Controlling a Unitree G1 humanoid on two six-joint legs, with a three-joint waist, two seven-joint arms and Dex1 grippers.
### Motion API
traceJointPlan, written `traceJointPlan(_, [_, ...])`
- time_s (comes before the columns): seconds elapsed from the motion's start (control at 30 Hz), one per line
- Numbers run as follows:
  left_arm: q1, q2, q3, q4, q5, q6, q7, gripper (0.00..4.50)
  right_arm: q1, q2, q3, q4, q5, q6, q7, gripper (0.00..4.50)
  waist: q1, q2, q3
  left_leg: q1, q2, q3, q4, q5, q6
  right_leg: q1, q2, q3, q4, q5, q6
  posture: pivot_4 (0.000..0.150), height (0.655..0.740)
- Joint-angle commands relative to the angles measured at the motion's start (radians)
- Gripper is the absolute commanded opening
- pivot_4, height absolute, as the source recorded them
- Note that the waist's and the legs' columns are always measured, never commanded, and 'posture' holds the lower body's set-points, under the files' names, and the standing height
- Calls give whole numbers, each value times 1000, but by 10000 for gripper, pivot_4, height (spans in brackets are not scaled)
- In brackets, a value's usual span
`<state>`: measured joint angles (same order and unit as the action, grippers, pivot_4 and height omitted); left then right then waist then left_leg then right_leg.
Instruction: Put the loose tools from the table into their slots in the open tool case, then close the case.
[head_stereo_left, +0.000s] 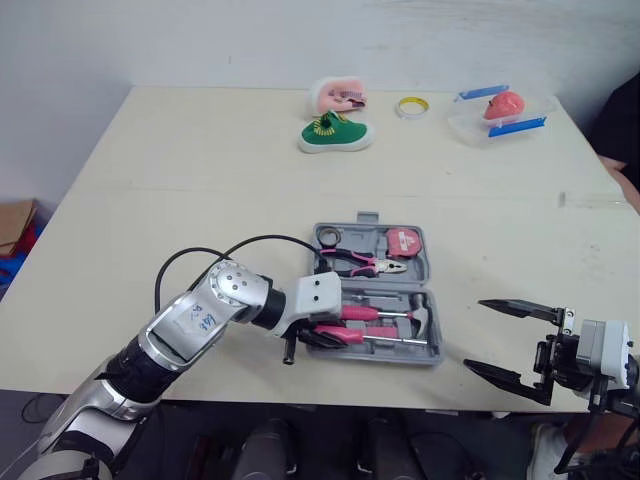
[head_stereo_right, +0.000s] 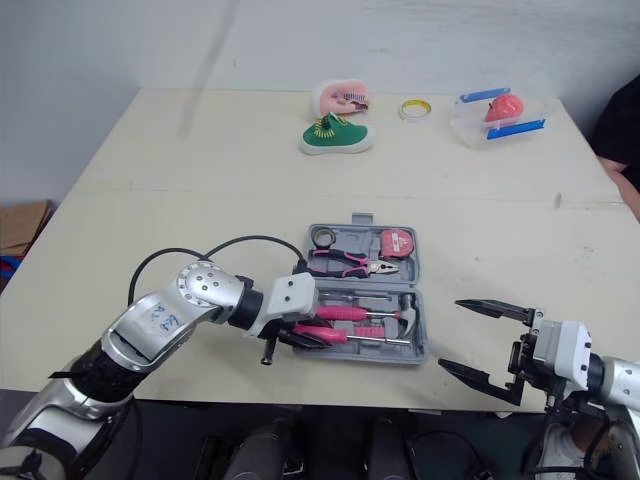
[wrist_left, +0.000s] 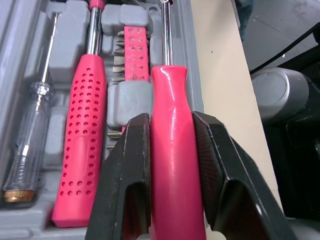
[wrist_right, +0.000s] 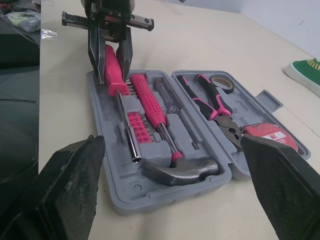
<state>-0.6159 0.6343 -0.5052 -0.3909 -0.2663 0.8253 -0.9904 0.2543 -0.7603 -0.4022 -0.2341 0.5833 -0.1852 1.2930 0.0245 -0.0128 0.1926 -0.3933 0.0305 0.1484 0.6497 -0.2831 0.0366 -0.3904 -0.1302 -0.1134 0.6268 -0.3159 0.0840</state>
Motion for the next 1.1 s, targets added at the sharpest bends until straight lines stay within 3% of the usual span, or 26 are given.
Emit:
traceJointPlan(0.03, [7, -17, 5, -31, 6, 10, 27, 5726, 5, 1, -30, -28, 21, 0, -12, 45000, 0, 0, 0, 0, 0, 0, 0, 0, 0, 0, 0, 0, 0, 0, 0, 1500, 7400])
traceJointPlan(0.87, [1, -70, -34, 3, 0, 59, 44, 5726, 62, 26, -40, 31, 13, -84, 25, 45000, 0, 0, 0, 0, 0, 0, 1, 0, 0, 1, 0, 0, 1, 0, 0, 1500, 7400])
traceJointPlan(0.93, [2, -70, -28, -4, -5, 55, 39, 16535, 65, 27, -40, 33, 12, -88, 23, 45000, 0, 0, 0, 0, 0, 0, 1, 0, 0, 1, 0, 0, 1, 0, 0, 1500, 7400])
traceJointPlan(1.07, [-4, -78, 23, 7, -18, -29, 21, 31507, 62, 28, -29, 33, 10, -92, 14, 45000, 0, 0, 0, 0, 0, 0, 2, 0, 0, 1, 0, 0, 1, 0, 0, 1500, 7400])
traceJointPlan(1.1, [-7, -78, 42, 9, -32, -31, 13, 31507, 61, 28, -27, 33, 9, -93, 12, 45000, 0, 0, 0, 1, 0, -1, 2, 0, 0, 1, 0, 0, 1, 0, 0, 1500, 7400])
